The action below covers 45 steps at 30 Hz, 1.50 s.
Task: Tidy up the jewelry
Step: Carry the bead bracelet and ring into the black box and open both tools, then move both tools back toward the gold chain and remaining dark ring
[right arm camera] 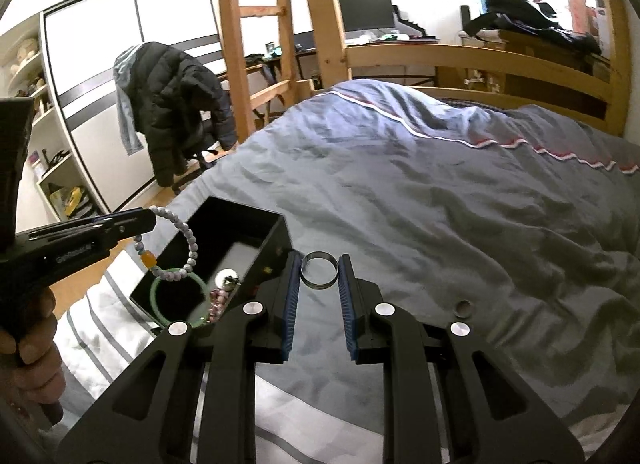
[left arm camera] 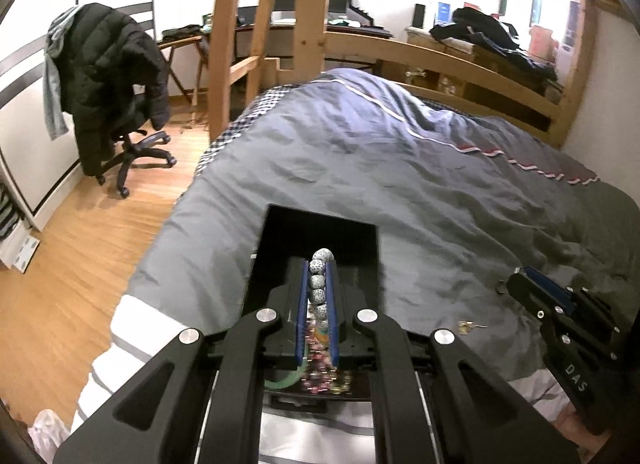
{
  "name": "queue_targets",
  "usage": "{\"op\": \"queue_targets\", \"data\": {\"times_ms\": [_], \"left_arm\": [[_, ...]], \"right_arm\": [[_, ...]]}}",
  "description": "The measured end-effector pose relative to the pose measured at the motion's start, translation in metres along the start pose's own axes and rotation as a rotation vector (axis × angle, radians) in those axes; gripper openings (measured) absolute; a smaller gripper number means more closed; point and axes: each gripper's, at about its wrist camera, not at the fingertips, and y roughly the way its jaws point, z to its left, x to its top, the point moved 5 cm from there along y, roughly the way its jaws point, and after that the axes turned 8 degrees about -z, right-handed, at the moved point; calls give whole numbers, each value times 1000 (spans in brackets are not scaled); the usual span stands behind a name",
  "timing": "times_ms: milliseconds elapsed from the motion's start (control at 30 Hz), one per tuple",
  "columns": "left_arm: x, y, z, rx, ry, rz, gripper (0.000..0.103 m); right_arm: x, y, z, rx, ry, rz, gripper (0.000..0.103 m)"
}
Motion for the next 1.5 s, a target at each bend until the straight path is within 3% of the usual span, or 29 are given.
{"op": "queue_targets", "data": {"times_ms": [267,500,833,1200,1233,1267,1300,1333,1367,1400,1500], "left_arm": [[-4,9,29,54,-46,27,8],[-8,15,38,52,-61,46,8],[-14,26,44,31,-85,86,8],[-17,28,43,20,-95,99,9],[-16,27,43,14,-98,97,11],[-15,26,43,8,-103,92,24],[-14,24,43,13,-105,82,47],[-12,21,44,30,-102,59,56],[-10,18,45,45,-97,41,65],[-8,16,45,58,-94,25,70],[-3,9,48,89,-94,-24,81]], "right_arm": [[-8,25,39,62,-29,32,20],[-21,43,72,118,-75,70,20],[-33,55,94,191,-87,102,20],[-37,63,97,212,-87,131,21],[-37,63,96,210,-86,132,22],[-38,63,96,213,-84,131,24],[-38,63,96,214,-82,129,35],[-37,62,96,208,-82,121,58],[-36,60,95,199,-82,107,70],[-33,56,93,186,-79,80,79],[-25,50,79,131,-66,45,89]]}}
